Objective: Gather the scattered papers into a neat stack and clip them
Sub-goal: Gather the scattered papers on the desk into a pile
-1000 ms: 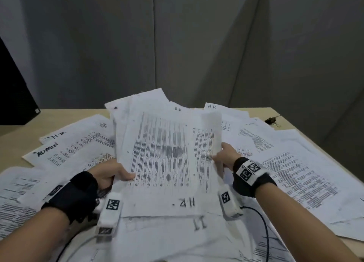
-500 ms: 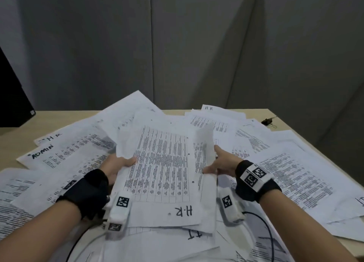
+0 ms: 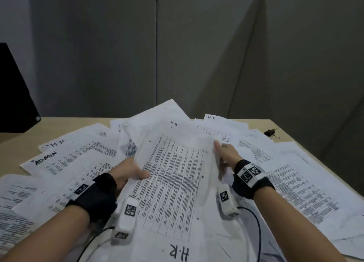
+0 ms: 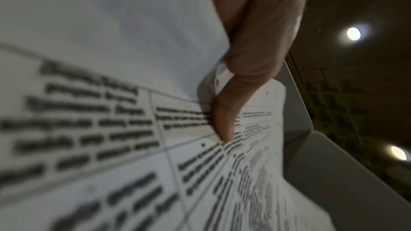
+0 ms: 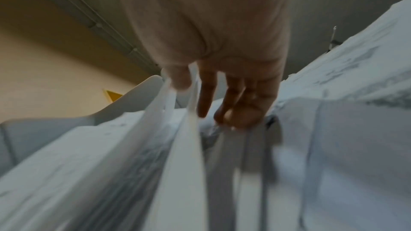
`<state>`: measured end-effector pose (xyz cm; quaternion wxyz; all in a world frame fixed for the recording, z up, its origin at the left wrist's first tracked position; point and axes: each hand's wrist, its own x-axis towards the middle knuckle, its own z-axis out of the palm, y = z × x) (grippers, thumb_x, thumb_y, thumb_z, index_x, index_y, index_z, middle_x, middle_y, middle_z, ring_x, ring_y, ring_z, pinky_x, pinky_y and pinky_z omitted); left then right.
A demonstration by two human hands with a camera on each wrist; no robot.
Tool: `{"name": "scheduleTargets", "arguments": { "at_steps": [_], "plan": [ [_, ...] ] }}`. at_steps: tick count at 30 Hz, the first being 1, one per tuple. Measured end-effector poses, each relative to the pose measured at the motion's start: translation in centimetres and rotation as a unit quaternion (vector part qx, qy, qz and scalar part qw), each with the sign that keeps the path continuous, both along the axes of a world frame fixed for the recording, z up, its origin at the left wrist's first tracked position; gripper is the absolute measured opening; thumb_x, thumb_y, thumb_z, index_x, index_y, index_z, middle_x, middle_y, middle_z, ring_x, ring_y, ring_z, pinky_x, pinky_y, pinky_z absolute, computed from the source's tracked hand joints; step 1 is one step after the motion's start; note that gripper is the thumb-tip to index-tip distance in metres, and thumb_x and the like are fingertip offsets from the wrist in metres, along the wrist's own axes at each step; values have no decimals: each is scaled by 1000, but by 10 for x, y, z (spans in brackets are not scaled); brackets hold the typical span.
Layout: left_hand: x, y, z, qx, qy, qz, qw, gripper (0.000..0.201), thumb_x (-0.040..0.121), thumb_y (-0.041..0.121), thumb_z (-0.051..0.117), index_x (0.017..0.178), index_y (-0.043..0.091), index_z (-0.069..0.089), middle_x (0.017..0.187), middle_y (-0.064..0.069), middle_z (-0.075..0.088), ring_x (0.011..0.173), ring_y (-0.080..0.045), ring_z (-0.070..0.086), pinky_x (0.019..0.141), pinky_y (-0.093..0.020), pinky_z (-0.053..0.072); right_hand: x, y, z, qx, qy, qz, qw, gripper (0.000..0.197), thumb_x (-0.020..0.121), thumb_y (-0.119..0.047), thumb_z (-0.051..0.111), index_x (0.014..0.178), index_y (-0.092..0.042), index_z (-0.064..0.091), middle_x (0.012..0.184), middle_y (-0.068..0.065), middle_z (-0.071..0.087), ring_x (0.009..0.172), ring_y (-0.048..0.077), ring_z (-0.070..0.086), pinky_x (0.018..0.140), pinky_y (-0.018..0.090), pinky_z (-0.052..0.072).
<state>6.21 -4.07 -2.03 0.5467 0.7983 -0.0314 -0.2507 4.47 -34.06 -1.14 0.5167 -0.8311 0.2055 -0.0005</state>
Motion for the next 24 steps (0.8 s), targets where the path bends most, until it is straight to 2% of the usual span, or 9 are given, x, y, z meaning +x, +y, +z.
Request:
{"name": "scheduleTargets", "arguments": {
  "at_steps": [3,5,7,10,12,15,18,21,24],
  "plan": [
    [6,12,9,-43,20,-13,999,62,64,3,81,119,1,54,110,-25,64,101,-38,61,91,-49,50,13,-16,15,-2,-57,-81,995,37,99,-29,32,114,-3,53,100,7,50,89,22,47,80,40,45],
    [9,17,9,-56,30,-34,997,89,33,21,94,113,5,58,108,-23,66,96,-34,63,83,-43,55,20,-24,21,-1,-52,-67,996,27,97,-22,37,110,-8,57,100,6,50,88,21,46,69,32,42],
    [10,16,9,-44,27,-68,996,94,21,28,93,108,9,60,110,-21,66,96,-31,63,84,-42,54,24,-28,23,38,-26,-23,999,14,94,-19,48,93,-13,61,87,5,54,74,17,52,57,24,39],
    [12,16,9,-35,13,-88,995,93,17,36,93,102,13,60,101,-12,70,93,-25,64,85,-39,53,24,-30,21,51,34,30,998,16,91,-16,55,76,-14,61,72,2,54,54,12,51,49,21,40],
    [14,18,7,-35,29,-87,995,94,20,37,94,104,12,61,93,-7,73,88,-22,67,80,-35,54,22,-30,18,98,57,50,992,20,91,-31,56,81,-14,62,73,3,56,63,19,50,59,26,41],
    [12,20,6,-10,49,-95,994,77,47,14,89,116,6,57,106,-13,70,99,-28,65,91,-42,52,23,-35,18,175,66,71,980,39,88,-50,52,99,-15,65,89,9,64,78,25,59,65,28,46],
    [9,18,4,8,42,-101,994,75,41,21,83,111,7,59,105,-13,68,94,-23,66,79,-30,56,25,-32,29,133,63,119,982,25,89,-40,57,97,-18,65,83,1,65,60,14,59,51,21,47],
    [10,16,3,-5,45,-103,994,65,39,22,80,99,8,61,83,-5,69,74,-15,65,62,-24,52,28,-23,38,58,54,136,988,9,86,-25,63,83,-17,66,75,-1,61,58,14,54,53,22,46],
    [13,18,-1,-37,39,-61,997,59,39,18,82,92,2,61,72,-5,68,63,-14,64,56,-25,51,32,-23,33,37,58,80,994,7,83,-16,65,78,-12,62,72,3,57,56,17,51,53,22,41]
  ]
}}
